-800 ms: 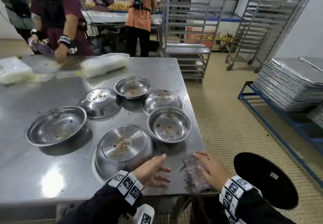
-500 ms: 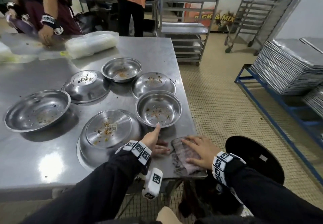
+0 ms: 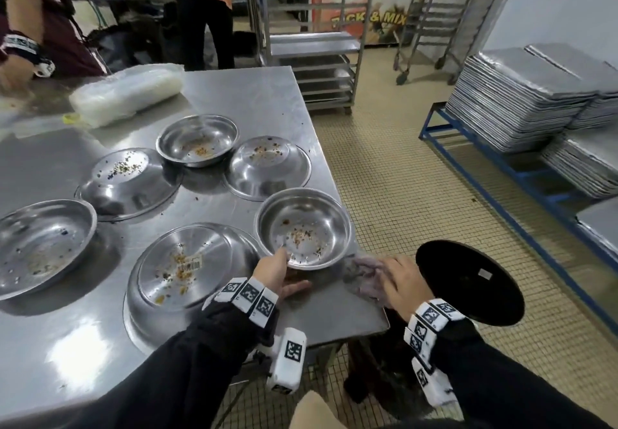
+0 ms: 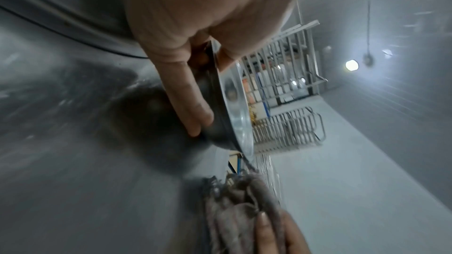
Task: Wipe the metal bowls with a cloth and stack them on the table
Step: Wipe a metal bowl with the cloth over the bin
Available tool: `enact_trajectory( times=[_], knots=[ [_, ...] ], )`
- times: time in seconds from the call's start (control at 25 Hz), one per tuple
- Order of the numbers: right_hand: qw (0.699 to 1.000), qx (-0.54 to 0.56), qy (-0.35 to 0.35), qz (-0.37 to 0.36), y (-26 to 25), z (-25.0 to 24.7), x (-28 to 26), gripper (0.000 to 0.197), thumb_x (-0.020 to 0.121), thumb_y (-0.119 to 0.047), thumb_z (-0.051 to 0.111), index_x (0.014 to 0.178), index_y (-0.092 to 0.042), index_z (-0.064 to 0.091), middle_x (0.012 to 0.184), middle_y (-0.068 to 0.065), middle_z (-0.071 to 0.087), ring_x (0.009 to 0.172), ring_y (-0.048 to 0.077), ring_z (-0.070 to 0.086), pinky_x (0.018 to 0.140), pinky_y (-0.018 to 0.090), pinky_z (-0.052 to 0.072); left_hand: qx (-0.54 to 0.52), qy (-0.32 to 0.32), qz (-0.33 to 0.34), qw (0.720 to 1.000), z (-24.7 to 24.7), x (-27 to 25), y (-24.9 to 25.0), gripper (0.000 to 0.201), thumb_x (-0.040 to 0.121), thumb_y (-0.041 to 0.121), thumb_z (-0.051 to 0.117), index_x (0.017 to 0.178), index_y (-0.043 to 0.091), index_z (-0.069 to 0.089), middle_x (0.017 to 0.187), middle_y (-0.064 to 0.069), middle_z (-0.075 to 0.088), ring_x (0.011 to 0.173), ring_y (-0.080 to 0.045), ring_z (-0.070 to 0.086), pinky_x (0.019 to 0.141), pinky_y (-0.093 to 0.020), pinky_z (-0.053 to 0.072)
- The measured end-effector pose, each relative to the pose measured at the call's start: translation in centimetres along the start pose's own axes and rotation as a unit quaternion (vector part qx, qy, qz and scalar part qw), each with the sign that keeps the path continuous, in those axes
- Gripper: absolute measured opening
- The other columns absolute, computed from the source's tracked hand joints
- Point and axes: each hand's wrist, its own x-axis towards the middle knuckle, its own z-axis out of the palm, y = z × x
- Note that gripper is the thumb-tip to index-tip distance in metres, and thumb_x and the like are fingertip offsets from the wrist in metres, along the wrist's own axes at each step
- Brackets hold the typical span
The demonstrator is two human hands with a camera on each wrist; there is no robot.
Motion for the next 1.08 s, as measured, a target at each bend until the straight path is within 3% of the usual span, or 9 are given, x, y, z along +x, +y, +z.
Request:
enact_trajectory(
  times=[0.16,0.28,0.32,0.4,0.48,0.72,0.84,0.96,1.08],
  knots=[
    [0.982,0.054,0.126,0.130,-0.3,-2.6,-3.1,0.028,0.089,-0.008,0.059,0.116,-0.009,0.055,0.107,0.003,0.056,0.093,0.014,0.054,0.081,0.022,0.041,0.187,-0.004,0.071,0.980,0.2,-1.1,-1.4,0.035,0.096,0.024,0.044,0.115,-0.004,0.052,0.110,-0.019,0.062,0.086,-0.030,0.063,0.068,-0.038,0.056],
    [0.950,0.063,0.215,0.217,-0.4,-4.2,-4.1,0.025,0.089,-0.012,0.061,0.113,-0.006,0.057,0.106,0.007,0.059,0.090,0.013,0.053,0.078,0.023,0.039,0.319,-0.015,0.150,0.936,1.1,-1.9,-1.6,0.034,0.096,0.028,0.042,0.122,0.006,0.047,0.117,-0.016,0.057,0.102,-0.030,0.056,0.088,-0.036,0.045],
    [0.938,0.068,0.239,0.242,-0.6,-4.8,-4.4,0.024,0.088,-0.013,0.062,0.112,-0.006,0.058,0.104,0.007,0.059,0.089,0.014,0.054,0.078,0.023,0.040,0.319,-0.047,0.155,0.934,1.6,-2.2,-1.7,0.034,0.093,0.030,0.044,0.120,0.009,0.045,0.116,-0.016,0.058,0.102,-0.031,0.058,0.089,-0.039,0.047],
    [0.919,0.095,0.279,0.263,-1.2,-6.1,-4.8,0.022,0.088,-0.013,0.063,0.109,-0.009,0.059,0.101,0.002,0.057,0.088,0.012,0.054,0.077,0.022,0.043,0.296,-0.103,0.161,0.936,3.1,-2.9,-1.9,0.028,0.092,0.029,0.045,0.115,0.014,0.041,0.106,-0.014,0.059,0.090,-0.028,0.061,0.076,-0.042,0.055],
    [0.918,0.099,0.295,0.245,-1.6,-7.1,-5.1,0.021,0.085,-0.011,0.066,0.105,-0.013,0.059,0.101,-0.001,0.056,0.086,0.008,0.054,0.075,0.015,0.044,0.307,-0.164,0.157,0.924,5.0,-3.3,-2.3,0.027,0.095,0.027,0.044,0.120,0.016,0.039,0.107,-0.011,0.057,0.091,-0.026,0.061,0.077,-0.047,0.058],
    [0.933,0.073,0.275,0.220,0.2,-7.9,-3.7,0.024,0.082,-0.010,0.068,0.106,-0.011,0.067,0.107,0.003,0.055,0.094,0.011,0.053,0.083,0.003,0.032,0.370,-0.287,0.217,0.856,10.8,-4.7,-3.4,0.028,0.094,0.036,0.040,0.121,0.039,0.038,0.110,-0.008,0.062,0.097,-0.029,0.066,0.087,-0.050,0.056],
    [0.954,0.093,0.212,0.193,1.9,-7.7,-2.8,0.030,0.085,-0.013,0.065,0.114,-0.012,0.067,0.116,0.003,0.054,0.107,0.013,0.053,0.097,0.018,0.038,0.381,-0.307,0.248,0.836,13.9,-5.3,-3.9,0.037,0.087,0.053,0.040,0.123,0.046,0.038,0.114,-0.004,0.064,0.101,-0.026,0.065,0.089,-0.048,0.055],
    [0.986,0.086,0.113,0.092,3.8,-7.8,-2.6,0.033,0.081,-0.003,0.062,0.113,-0.006,0.067,0.126,0.009,0.053,0.117,0.021,0.051,0.105,0.035,0.040,0.380,-0.290,0.255,0.840,16.6,-5.1,-3.8,0.039,0.094,0.057,0.036,0.129,0.041,0.040,0.117,-0.001,0.063,0.105,-0.023,0.062,0.091,-0.048,0.054],
    [1.000,0.013,-0.026,0.008,6.4,-9.0,-3.0,0.023,0.080,0.001,0.061,0.102,0.001,0.068,0.130,0.016,0.050,0.119,0.029,0.048,0.107,0.034,0.036,0.409,-0.265,0.285,0.826,19.2,-4.3,-3.8,0.056,0.095,0.063,0.031,0.139,0.030,0.040,0.130,0.001,0.056,0.121,-0.021,0.052,0.108,-0.048,0.040]
  ],
)
